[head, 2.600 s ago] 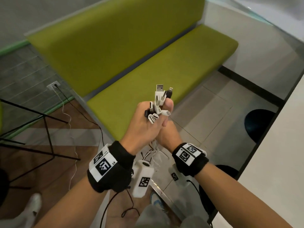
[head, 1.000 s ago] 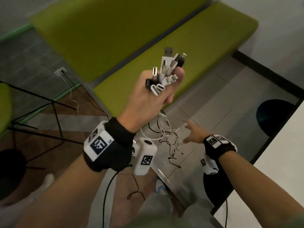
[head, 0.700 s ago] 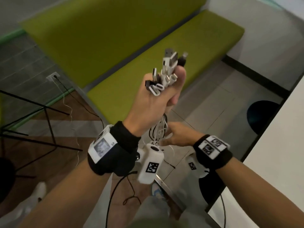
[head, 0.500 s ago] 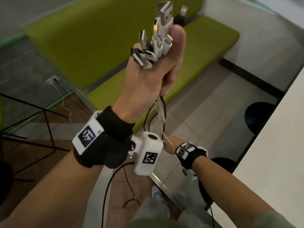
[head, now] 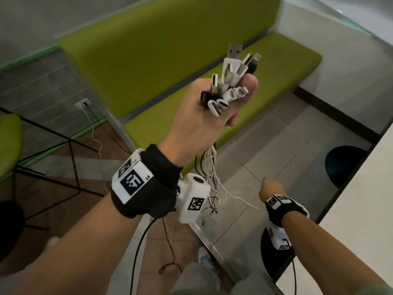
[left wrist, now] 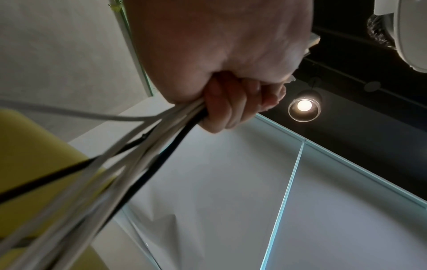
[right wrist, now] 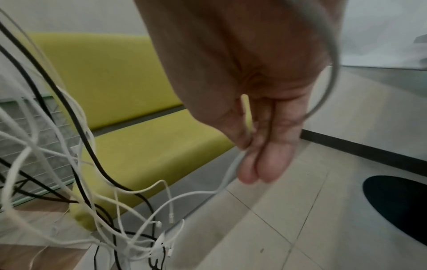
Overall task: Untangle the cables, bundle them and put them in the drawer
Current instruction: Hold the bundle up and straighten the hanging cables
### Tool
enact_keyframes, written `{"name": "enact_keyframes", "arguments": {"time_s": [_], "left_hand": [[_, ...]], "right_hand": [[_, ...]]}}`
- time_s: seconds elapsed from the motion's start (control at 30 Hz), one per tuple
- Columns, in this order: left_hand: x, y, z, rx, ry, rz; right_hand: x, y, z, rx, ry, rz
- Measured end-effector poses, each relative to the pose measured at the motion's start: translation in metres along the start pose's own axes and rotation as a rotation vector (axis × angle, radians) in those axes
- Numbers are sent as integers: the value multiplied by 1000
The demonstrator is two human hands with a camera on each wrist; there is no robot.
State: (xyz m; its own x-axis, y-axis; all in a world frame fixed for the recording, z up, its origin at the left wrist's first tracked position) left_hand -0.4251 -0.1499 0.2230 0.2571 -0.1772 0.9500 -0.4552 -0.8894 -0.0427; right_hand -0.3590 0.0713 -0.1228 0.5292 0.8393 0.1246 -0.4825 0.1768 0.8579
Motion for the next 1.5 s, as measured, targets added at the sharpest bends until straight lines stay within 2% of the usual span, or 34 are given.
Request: {"name": "enact_keyframes", "arguments": {"time_s": [0.07, 0.2, 0.3, 0.47, 0.57, 0.63, 0.67, 0.77, 0.83, 0.9, 1.07, 1.23, 1.43, 1.5], "left_hand": [[-3, 0, -1, -1, 2, -5], [-2, 5, -6, 26, -11, -4], [-2, 4, -6, 7, -13, 0], [1, -3, -5, -19, 2, 87], [6, -6, -6, -27, -13, 77], [9, -3, -6, -37, -27, 67], [9, 1, -6, -35, -25, 70], [8, 10, -6, -30, -23, 92], [9, 11, -4, -46, -29, 113], [9, 11, -5, -47, -20, 94], [11, 15, -4, -24, -39, -13], [4, 20, -3, 10, -27, -95], [1, 32, -5, 77, -41, -181], [5, 40, -9, 118, -36, -138]], "right_hand": [[7, 5, -1, 1, -44, 2], [26, -1, -2, -128, -28, 10], [24, 5, -5, -114, 3, -90], [-34, 27, 5, -28, 167, -363], [-74, 16, 15, -88, 267, -216], [-84, 5, 20, -109, 281, -48], [-86, 4, 23, -137, 286, -35], [-103, 7, 29, -203, 352, -239], [-116, 10, 36, -163, 420, -364], [-121, 7, 40, -109, 452, -386], [-109, 10, 37, -11, 365, -369], [-70, 16, 13, -129, 101, -502], [-16, 0, -22, -137, -17, -315], [-10, -2, -14, -170, 18, -352]]}}
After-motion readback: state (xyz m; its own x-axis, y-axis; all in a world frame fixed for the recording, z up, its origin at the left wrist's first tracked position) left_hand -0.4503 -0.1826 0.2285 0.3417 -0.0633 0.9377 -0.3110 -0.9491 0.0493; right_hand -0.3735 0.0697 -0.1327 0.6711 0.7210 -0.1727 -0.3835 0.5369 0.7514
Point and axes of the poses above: each hand's wrist, its own z-axis away from the middle knuckle, its own y-axis out of the back of the hand, x = y × z, the point moved 3 cm from there along -z, towards the middle knuckle, and after that the axes turned 10 degrees about x, right-handed, at the moved point
